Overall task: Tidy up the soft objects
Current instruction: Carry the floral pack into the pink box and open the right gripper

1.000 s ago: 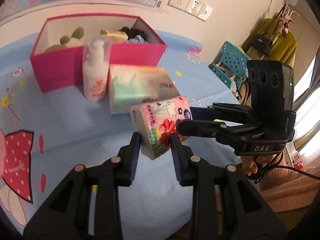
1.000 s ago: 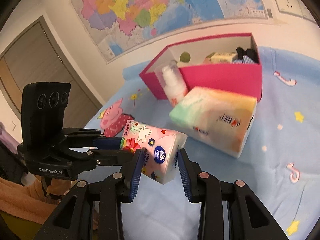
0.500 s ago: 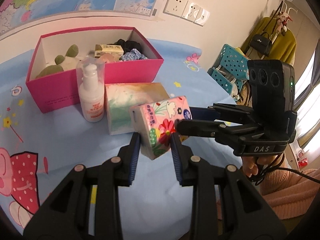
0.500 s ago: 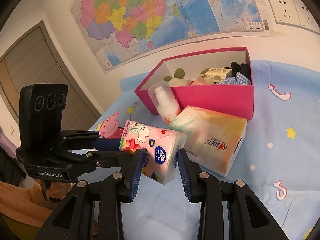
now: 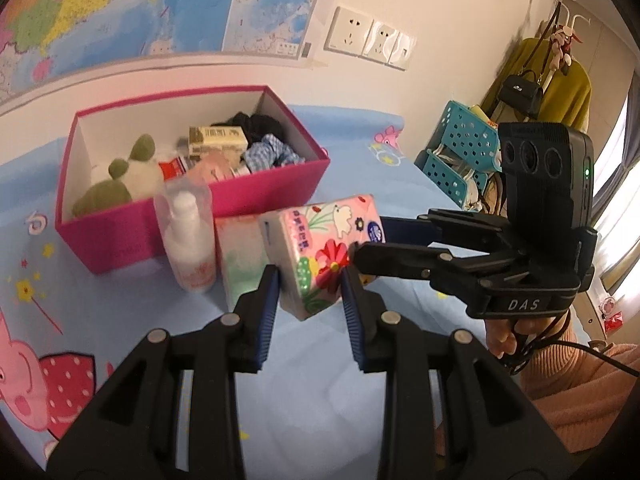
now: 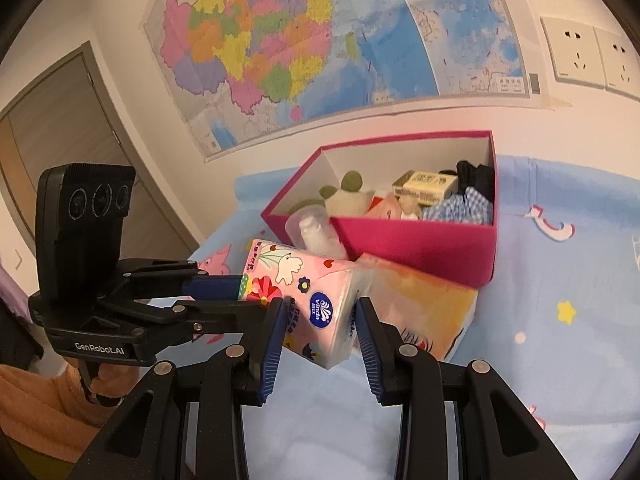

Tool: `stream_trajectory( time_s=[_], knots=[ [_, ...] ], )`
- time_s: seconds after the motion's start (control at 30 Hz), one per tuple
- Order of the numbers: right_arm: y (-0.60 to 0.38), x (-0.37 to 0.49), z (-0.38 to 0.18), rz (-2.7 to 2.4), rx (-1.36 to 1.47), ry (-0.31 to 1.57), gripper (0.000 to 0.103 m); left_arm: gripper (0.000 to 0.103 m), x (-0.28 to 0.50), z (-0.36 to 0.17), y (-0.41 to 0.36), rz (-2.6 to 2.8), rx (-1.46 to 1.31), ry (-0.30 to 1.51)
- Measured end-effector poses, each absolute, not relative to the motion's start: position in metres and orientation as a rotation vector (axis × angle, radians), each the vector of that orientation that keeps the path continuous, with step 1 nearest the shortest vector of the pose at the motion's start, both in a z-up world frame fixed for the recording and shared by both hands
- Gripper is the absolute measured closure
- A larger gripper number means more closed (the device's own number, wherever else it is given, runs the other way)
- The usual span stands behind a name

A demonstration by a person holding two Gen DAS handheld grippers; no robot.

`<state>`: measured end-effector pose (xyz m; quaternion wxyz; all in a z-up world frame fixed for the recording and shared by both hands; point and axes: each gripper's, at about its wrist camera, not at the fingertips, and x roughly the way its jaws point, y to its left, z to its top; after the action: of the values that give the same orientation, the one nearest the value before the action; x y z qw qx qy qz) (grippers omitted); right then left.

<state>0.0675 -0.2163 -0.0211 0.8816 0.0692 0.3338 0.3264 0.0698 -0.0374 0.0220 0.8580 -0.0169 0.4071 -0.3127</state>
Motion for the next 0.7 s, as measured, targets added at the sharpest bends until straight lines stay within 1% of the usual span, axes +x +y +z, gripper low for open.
stream_trajectory(
  time_s=[0.4, 0.7],
  knots=[
    [-0.216, 0.114, 0.005, 0.676, 0.153, 0.643, 0.067, 0.070, 0.122, 0.043, -0.031, -0.633, -0.063, 0.830],
    [-0.207, 0.143, 0.014, 0.679, 0.145, 0.626, 0.067, 0.070, 0.153, 0.048, -0.027, -0.591, -0.069, 0.822]
  ],
)
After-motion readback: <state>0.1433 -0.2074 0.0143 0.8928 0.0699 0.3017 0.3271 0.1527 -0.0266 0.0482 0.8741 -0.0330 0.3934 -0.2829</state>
